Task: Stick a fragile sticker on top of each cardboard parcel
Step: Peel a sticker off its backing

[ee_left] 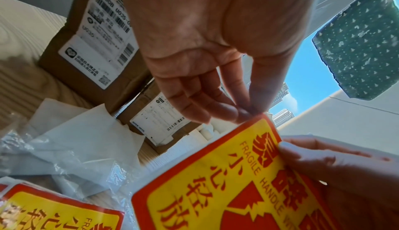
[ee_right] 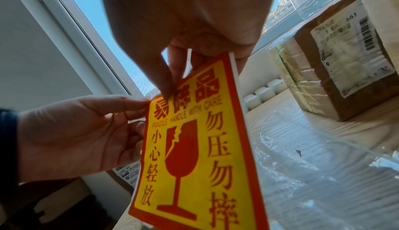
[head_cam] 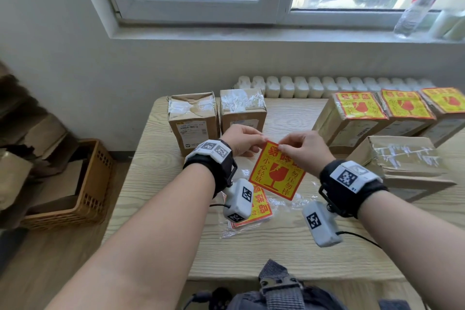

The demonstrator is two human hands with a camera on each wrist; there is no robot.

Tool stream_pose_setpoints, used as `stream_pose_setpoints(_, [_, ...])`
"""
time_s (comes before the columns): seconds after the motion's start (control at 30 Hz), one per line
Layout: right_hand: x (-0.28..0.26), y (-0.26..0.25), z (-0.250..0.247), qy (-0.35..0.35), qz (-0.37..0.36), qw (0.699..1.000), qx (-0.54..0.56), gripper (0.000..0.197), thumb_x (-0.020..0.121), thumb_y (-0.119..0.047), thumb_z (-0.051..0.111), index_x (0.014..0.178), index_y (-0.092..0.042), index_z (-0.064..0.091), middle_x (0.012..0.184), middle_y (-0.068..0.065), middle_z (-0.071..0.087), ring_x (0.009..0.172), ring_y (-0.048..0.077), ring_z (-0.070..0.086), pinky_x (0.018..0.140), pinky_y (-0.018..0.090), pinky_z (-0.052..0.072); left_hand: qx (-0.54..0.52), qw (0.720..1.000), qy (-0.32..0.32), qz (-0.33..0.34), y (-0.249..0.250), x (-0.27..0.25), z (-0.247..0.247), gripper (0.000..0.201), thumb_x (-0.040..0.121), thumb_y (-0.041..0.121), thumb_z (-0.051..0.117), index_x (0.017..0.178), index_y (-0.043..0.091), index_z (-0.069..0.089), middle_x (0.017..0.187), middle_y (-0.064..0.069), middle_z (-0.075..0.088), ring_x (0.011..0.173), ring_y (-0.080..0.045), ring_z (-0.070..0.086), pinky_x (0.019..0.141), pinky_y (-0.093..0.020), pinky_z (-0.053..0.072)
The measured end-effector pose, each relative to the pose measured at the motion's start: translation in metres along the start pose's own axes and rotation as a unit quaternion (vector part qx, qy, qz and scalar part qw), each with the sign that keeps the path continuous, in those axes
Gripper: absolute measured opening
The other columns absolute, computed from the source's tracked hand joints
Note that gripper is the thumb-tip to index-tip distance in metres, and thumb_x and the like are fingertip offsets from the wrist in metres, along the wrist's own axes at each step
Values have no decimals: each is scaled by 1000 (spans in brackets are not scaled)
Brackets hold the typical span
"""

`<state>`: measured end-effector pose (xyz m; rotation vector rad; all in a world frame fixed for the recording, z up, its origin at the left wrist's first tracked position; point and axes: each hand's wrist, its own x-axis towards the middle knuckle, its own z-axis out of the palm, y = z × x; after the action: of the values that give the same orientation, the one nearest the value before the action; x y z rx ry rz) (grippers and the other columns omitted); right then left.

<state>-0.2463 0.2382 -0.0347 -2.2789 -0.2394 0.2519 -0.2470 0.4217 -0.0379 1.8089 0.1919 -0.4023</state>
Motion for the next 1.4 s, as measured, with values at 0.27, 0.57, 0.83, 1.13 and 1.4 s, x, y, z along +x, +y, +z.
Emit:
stream_pose_setpoints(0.27, [3, 2, 6, 3, -9, 1000, -10, 9, 87, -18, 66, 82, -22, 72, 78, -3, 70, 74, 12, 66, 64, 27, 53, -23, 999, -11, -29, -2, -5, -3, 14, 89, 16, 66, 92, 4, 71, 65, 4, 65, 57, -5, 54, 61, -18, 48])
stream_pose_setpoints(0.57, [-1, 2, 5, -3, -3, 1000, -5, 7, 88, -21, 65, 86, -22, 71, 81, -4, 71, 79, 13, 68, 69, 30, 56, -18, 999, -18, -36, -3, -8, 0, 9, 89, 12, 65, 91, 5, 69, 68, 0, 62, 57, -6, 53, 56, -16, 49])
stream_pose_setpoints(0.83, [-2, -2, 9, 48, -36, 998, -13, 15, 79, -13, 74, 82, -24, 65, 82, -6, 68, 80, 11, 65, 74, 28, 55, -33, 998, -21, -50, -4, -5, 7, 11, 89, 11, 63, 78, 9, 65, 65, -1, 57, 57, -8, 52, 55, -18, 48])
stream_pose_setpoints(1.13, [0, -5, 14, 61, -96, 992, -53, 14, 77, -11, 72, 80, -23, 66, 82, -7, 66, 82, 11, 64, 79, 33, 55, -67, 996, -23, -58, -4, -6, 8, 15, 92, 12, 62, 76, 12, 63, 70, -3, 61, 59, -10, 57, 57, -19, 51])
stream_pose_setpoints(1.4, [1, -3, 17, 54, -105, 991, -61, 20, 75, -11, 74, 71, -27, 64, 82, -3, 67, 81, 13, 65, 79, 38, 57, -66, 997, -14, -37, -7, -10, 5, 7, 89, 9, 65, 91, 15, 64, 74, 0, 68, 61, -6, 64, 67, -22, 53])
